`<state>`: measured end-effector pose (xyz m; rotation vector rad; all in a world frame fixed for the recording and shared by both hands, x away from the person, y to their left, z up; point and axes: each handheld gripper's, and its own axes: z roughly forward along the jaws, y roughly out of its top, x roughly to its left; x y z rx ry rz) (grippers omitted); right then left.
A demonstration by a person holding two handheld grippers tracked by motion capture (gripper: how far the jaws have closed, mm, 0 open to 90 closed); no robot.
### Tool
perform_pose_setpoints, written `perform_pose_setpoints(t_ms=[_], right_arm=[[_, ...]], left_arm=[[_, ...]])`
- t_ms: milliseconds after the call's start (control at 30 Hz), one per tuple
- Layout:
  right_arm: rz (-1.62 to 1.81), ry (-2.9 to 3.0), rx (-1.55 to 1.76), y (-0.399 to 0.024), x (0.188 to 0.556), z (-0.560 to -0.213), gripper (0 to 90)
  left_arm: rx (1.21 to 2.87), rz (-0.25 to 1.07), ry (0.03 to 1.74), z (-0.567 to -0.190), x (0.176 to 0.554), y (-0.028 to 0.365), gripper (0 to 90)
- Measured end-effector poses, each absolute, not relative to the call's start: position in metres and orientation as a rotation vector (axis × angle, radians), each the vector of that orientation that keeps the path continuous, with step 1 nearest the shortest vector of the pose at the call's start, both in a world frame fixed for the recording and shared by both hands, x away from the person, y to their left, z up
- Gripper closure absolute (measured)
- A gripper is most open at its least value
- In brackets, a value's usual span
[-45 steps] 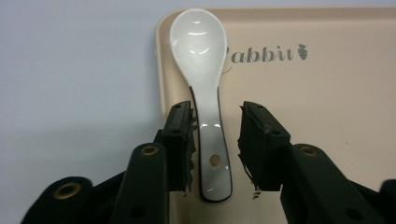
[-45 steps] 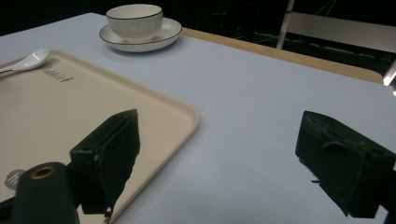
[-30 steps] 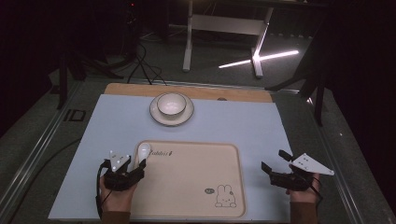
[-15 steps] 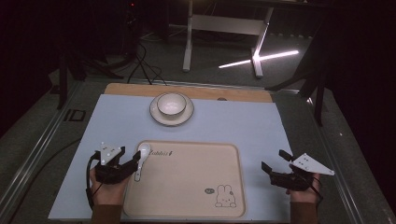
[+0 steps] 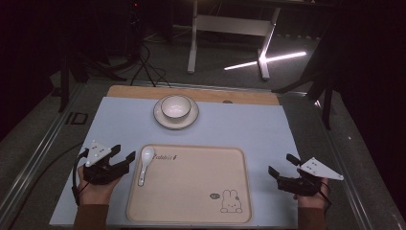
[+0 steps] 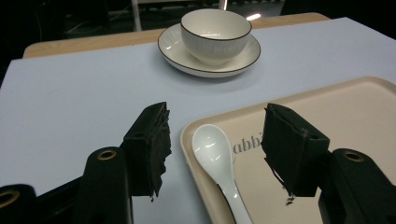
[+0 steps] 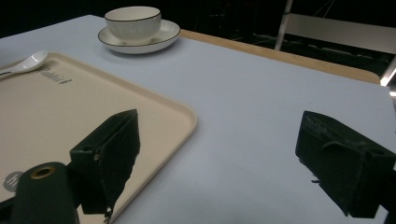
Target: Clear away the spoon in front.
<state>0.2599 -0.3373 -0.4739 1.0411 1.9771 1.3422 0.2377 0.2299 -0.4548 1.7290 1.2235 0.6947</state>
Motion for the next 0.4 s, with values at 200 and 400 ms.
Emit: perform_pose_setpoints(t_ms=[200, 400], right_arm=[[1.342, 1.977, 1.041, -0.338, 0.260, -0.474, 13.5], [1.340, 1.979, 1.042, -0.338, 0.260, -0.474, 13.6]], left_arm=[[1.768, 0.690, 1.172, -0.460, 0.237, 0.244, 41.3], [1.749, 0.671, 1.189, -0.464, 0.238, 0.255, 41.2]])
